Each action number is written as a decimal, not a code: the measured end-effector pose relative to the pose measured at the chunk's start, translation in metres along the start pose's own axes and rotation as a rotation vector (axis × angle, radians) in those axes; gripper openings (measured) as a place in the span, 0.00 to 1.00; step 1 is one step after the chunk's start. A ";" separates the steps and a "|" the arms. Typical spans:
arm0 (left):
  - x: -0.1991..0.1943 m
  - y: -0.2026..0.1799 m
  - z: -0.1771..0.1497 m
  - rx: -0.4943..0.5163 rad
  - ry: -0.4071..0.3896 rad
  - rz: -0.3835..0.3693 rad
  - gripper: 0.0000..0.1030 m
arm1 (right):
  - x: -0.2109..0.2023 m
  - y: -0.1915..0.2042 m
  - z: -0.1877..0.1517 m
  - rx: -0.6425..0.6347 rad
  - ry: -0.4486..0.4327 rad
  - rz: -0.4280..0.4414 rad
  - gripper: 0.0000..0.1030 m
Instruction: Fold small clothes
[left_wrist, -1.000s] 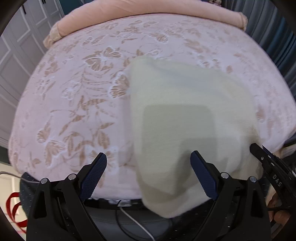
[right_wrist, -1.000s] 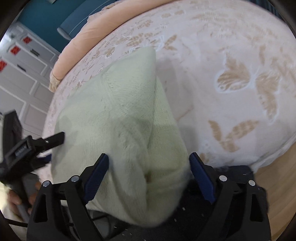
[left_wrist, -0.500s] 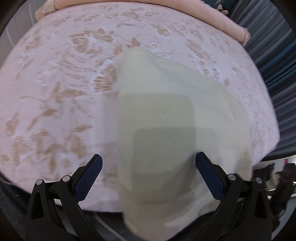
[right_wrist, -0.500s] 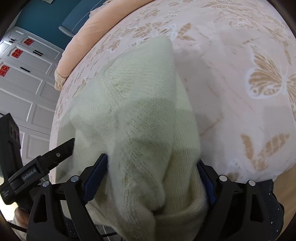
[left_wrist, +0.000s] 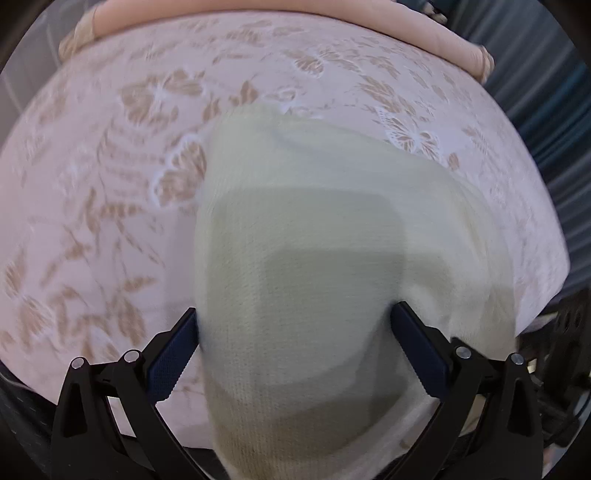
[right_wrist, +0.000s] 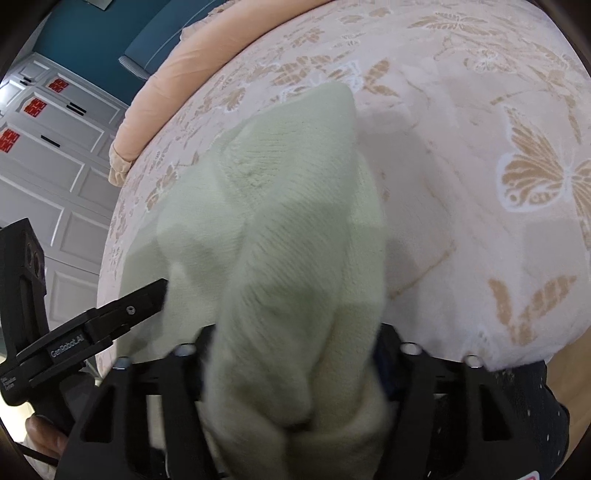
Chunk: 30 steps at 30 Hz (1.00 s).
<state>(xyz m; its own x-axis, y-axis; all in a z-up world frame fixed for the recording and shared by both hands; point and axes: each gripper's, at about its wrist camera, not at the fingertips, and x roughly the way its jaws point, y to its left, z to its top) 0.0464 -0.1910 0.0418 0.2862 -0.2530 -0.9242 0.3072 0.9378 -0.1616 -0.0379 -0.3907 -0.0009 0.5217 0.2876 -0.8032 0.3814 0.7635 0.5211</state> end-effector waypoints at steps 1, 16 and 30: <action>-0.002 -0.002 0.001 0.016 -0.001 0.015 0.95 | -0.003 0.002 0.000 -0.004 -0.007 -0.005 0.47; 0.006 -0.003 0.008 0.013 0.027 0.008 0.93 | -0.087 0.080 -0.026 -0.104 -0.171 0.026 0.35; -0.071 0.010 0.014 0.083 0.013 -0.201 0.23 | -0.063 0.054 -0.020 -0.013 -0.095 -0.106 0.35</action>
<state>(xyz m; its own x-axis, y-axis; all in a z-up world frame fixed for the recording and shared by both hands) 0.0414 -0.1672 0.1109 0.2001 -0.4295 -0.8806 0.4308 0.8458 -0.3147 -0.0654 -0.3564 0.0725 0.5489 0.1497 -0.8224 0.4285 0.7944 0.4306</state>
